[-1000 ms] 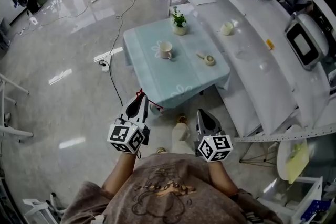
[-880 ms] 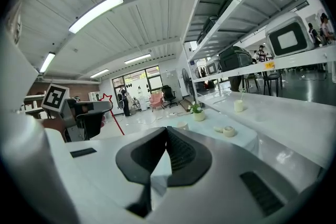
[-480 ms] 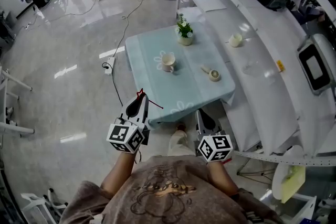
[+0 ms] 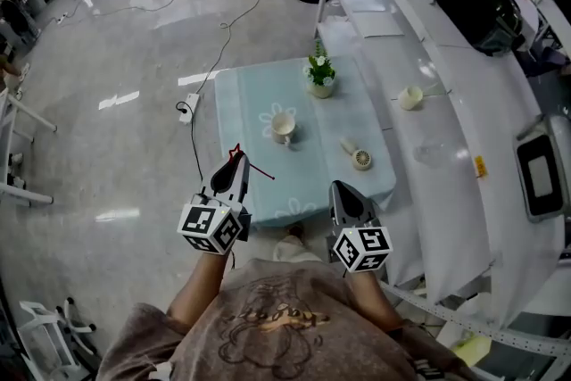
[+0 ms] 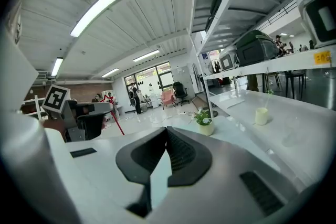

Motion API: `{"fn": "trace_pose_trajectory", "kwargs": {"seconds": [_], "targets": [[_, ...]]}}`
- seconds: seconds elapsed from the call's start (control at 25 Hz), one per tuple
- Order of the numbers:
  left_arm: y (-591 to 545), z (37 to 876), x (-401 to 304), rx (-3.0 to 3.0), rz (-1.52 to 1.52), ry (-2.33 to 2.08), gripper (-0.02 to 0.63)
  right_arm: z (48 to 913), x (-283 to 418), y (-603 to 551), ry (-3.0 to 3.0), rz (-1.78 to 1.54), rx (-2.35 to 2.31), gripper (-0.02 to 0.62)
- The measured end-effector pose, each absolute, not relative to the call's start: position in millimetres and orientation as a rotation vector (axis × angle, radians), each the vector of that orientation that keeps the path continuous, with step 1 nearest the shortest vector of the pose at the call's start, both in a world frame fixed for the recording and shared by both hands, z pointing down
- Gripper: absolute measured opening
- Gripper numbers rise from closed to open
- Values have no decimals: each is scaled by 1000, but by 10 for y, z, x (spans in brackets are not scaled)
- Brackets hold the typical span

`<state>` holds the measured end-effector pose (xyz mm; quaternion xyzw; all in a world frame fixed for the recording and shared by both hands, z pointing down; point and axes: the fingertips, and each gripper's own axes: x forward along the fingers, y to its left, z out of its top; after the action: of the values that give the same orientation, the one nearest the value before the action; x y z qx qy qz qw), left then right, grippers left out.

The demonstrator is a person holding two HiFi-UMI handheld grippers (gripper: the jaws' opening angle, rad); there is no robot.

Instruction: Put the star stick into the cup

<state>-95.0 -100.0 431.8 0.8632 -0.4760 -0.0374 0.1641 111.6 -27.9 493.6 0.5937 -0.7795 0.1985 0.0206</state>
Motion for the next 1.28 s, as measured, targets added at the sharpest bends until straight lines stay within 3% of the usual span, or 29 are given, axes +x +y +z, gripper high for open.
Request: {"fn": "trace_pose_trajectory", "kwargs": {"seconds": [1.28], "targets": [[-2483, 4344, -546, 2524, -78, -1323, 31, 4976, 1472, -1181, -2343, 653, 1932, 2]]}}
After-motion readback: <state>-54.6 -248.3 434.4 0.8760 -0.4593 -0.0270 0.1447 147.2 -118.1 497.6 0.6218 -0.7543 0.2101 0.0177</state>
